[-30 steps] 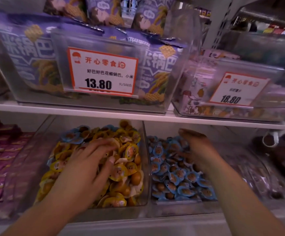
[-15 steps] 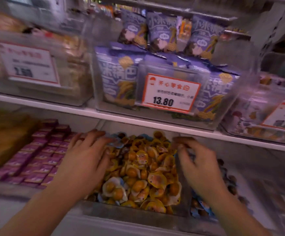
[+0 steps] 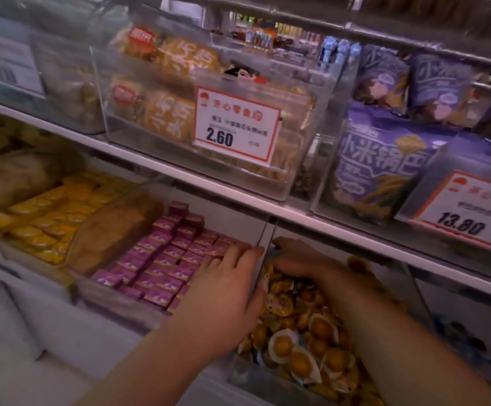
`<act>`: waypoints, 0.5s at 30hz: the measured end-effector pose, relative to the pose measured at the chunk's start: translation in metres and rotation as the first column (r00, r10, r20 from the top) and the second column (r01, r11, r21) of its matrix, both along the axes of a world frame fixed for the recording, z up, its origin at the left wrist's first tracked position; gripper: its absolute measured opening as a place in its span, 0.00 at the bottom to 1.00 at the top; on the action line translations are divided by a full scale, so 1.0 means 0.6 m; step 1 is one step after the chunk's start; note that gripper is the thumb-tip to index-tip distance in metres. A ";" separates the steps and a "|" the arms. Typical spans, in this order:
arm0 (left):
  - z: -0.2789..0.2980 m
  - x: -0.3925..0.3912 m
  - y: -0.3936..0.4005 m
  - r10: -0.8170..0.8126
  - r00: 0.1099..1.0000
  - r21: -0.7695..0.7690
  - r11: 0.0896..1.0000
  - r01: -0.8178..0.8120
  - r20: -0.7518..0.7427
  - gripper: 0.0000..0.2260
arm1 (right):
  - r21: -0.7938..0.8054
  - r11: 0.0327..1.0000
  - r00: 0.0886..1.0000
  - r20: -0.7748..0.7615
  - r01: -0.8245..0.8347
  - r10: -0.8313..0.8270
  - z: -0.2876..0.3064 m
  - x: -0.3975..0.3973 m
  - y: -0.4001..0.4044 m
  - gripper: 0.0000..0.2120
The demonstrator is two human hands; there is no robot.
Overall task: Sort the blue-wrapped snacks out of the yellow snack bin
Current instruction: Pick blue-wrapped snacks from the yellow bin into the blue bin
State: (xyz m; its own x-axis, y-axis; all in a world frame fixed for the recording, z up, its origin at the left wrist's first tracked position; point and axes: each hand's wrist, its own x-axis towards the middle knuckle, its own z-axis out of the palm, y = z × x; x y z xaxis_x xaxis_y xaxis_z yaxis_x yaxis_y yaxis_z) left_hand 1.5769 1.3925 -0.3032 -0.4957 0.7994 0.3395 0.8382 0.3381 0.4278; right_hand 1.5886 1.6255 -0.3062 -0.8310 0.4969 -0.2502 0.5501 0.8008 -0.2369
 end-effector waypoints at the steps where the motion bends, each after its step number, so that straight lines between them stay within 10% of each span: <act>1: -0.001 0.000 0.000 -0.005 1.000 -0.003 1.000 0.005 0.006 0.23 | 0.018 1.000 1.000 0.029 0.002 -0.003 -0.005 -0.004 0.002 0.34; 15: -0.014 0.002 0.004 -0.019 0.998 0.006 1.000 0.019 0.057 0.19 | 0.087 0.994 0.997 0.050 -0.060 0.056 0.006 -0.010 0.011 0.27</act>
